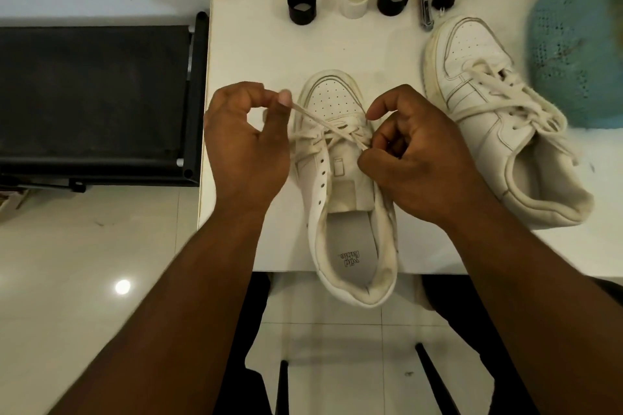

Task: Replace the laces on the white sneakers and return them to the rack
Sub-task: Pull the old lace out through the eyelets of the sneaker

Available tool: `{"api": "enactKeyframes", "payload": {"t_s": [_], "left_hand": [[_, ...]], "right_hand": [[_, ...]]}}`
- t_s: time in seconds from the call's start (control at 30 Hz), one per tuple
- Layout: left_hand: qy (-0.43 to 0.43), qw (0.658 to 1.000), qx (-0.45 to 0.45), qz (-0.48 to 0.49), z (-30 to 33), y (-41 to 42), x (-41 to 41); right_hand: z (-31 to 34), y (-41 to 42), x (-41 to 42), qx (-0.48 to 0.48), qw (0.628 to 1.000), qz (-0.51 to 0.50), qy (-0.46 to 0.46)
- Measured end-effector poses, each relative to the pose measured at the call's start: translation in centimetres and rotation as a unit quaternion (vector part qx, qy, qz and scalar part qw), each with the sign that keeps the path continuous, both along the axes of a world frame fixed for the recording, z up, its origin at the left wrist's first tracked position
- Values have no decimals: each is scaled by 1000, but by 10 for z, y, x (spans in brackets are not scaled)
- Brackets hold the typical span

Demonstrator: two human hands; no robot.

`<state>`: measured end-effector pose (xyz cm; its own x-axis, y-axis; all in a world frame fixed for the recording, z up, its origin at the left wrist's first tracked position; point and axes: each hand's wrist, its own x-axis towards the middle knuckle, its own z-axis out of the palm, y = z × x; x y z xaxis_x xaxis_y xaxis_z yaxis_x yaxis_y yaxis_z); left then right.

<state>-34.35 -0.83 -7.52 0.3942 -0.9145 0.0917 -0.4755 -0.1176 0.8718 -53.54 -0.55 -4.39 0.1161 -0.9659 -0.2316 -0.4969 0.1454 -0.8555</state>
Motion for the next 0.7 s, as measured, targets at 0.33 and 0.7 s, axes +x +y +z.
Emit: {"api": "enactKeyframes", "payload": {"t_s": [0.33, 0.7], "left_hand": [[-81, 991, 22, -102, 1, 3, -8], [-27, 977, 76, -195, 4, 6, -11]], "right_hand": [[0, -1, 0, 0, 1000, 0, 5], [0, -1, 0, -7, 1000, 1, -1]]}}
